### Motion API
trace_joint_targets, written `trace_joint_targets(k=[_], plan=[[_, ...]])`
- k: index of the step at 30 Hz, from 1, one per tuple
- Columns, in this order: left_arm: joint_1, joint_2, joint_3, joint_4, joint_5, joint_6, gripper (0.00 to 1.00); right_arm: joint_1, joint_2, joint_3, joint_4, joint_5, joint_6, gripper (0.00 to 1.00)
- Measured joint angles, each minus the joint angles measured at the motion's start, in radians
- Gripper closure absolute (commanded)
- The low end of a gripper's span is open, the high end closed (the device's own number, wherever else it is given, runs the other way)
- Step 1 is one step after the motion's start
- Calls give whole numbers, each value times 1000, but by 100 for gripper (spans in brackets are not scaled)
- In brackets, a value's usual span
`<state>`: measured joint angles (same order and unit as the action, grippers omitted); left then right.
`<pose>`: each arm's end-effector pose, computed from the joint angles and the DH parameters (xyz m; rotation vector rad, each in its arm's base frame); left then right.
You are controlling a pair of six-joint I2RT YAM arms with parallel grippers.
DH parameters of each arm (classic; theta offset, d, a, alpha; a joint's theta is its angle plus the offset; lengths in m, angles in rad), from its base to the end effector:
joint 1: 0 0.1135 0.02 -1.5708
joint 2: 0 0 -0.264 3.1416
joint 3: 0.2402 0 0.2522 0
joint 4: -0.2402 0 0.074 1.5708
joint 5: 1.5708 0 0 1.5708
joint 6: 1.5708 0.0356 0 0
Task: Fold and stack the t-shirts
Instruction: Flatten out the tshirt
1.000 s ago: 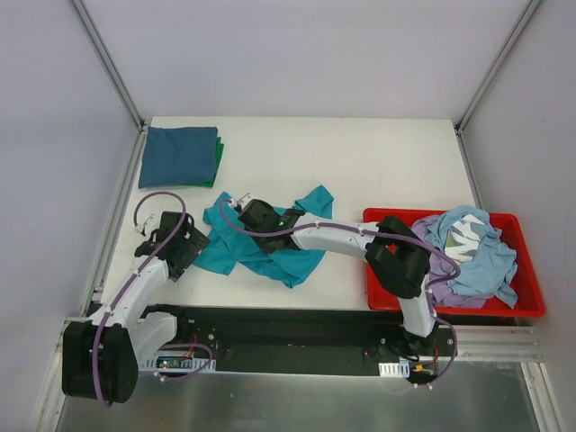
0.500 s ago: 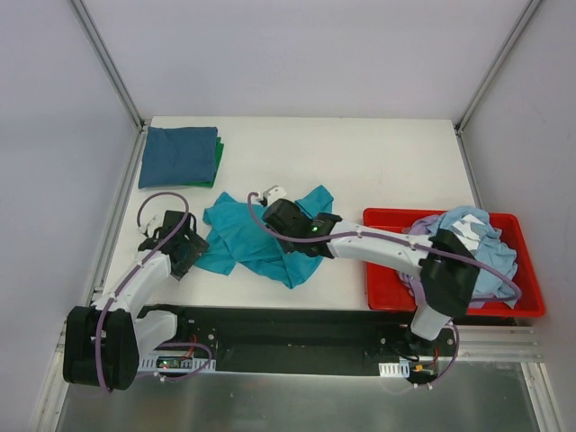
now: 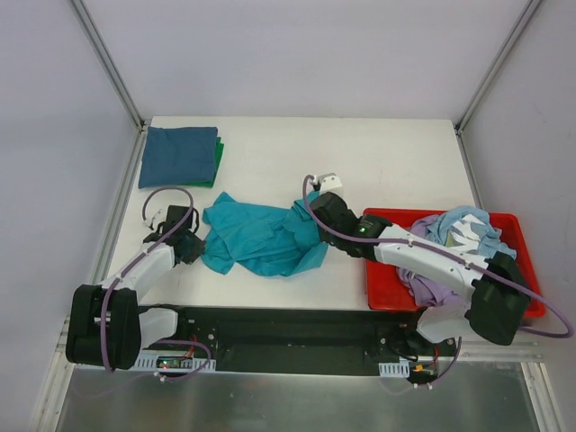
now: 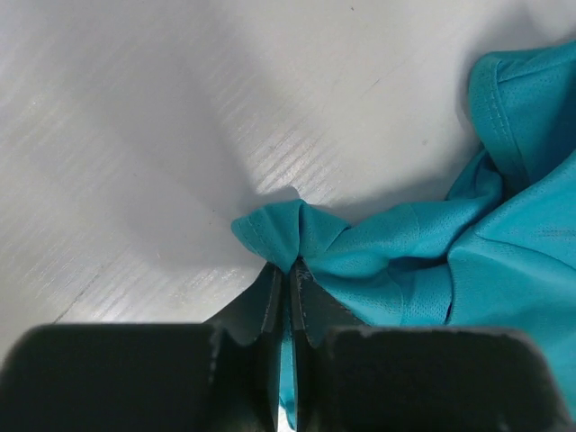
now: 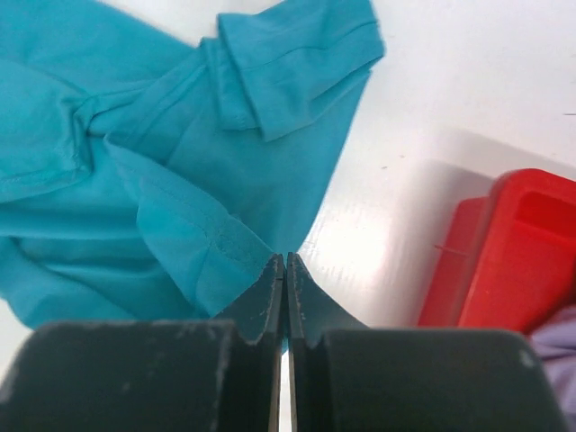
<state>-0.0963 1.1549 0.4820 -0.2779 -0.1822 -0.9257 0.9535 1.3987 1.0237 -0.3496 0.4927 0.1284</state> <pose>0.2053 -0.0134 0.1605 -1.0778 2.2661 -0.1931 0.1895 0.2378 0.2699 -0.6481 2.0968 0.0356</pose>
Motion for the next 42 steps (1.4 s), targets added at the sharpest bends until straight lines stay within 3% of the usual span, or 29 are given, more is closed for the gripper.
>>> trace_joint_targets(k=[5, 11, 14, 18, 27, 36, 42], plan=[[0, -22, 6, 1, 19, 14, 100, -49, -72, -24, 0, 27, 10, 100], [-1, -350, 51, -34, 29, 42, 100, -74, -216, -19, 5, 80, -26, 100], [-1, -521, 151, -46, 24, 61, 100, -88, -302, 10, 5, 106, -69, 100], [-1, -610, 343, -61, 14, 95, 100, -98, -402, 100, 6, 125, -148, 100], [-1, -608, 761, -81, -9, 192, 100, -99, -539, 403, -26, -1, -243, 99], [-1, -551, 1169, -85, 61, 315, 100, -99, -536, 684, -146, -285, -244, 100], [-1, -477, 1328, -74, 74, 384, 100, -99, -483, 826, -200, -297, -248, 100]])
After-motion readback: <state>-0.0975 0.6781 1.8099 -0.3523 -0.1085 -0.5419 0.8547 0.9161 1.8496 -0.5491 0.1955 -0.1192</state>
